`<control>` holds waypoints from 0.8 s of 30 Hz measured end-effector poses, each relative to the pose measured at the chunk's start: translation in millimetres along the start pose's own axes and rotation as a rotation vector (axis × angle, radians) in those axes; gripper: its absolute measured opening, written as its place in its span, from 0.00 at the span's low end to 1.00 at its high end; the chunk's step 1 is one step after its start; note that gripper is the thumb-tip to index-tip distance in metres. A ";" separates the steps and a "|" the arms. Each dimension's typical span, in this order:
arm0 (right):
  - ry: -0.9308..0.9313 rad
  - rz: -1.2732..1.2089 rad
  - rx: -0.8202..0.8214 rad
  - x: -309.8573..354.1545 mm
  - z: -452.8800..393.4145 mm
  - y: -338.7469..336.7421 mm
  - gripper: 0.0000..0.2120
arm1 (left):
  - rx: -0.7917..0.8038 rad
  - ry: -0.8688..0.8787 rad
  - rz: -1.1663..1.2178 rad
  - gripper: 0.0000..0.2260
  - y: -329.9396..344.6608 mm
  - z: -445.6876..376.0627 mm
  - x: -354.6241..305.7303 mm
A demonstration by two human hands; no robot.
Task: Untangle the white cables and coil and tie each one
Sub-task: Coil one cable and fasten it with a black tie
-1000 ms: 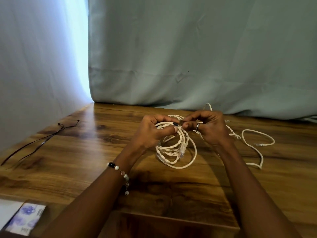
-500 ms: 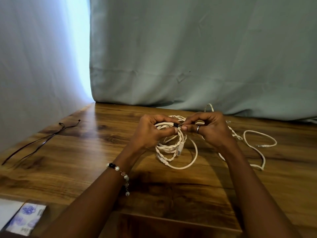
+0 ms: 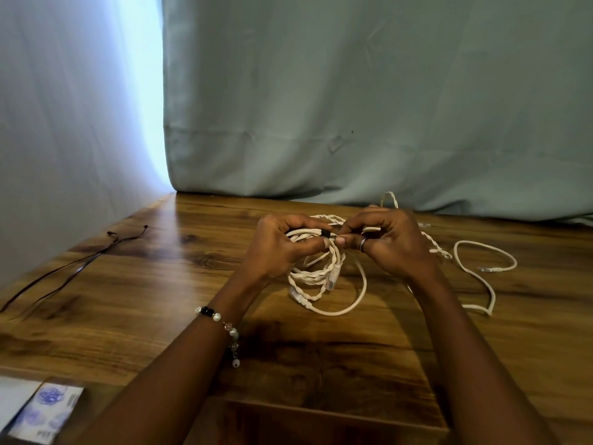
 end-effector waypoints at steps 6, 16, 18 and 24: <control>0.009 0.026 0.015 -0.4 0.2 2.9 0.06 | 0.032 0.040 -0.057 0.12 2.7 0.9 -2.0; 0.066 -0.007 0.097 -1.2 -0.6 7.6 0.09 | 0.102 0.058 -0.067 0.14 6.4 1.8 -2.8; 0.099 -0.054 0.100 -3.2 -1.0 7.1 0.10 | 0.111 0.056 -0.056 0.14 7.0 2.2 -2.7; 0.191 -0.141 0.151 -9.4 -3.4 5.9 0.10 | 0.086 0.010 -0.105 0.14 8.3 1.6 3.4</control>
Point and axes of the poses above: each hand's wrist, its own z-axis away from the middle knuckle, its own y-axis out of the palm, x = y × z, the point moved 7 cm from there along -z, towards the middle knuckle, and after that the axes turned 6 degrees about y, right-handed, at the moved point
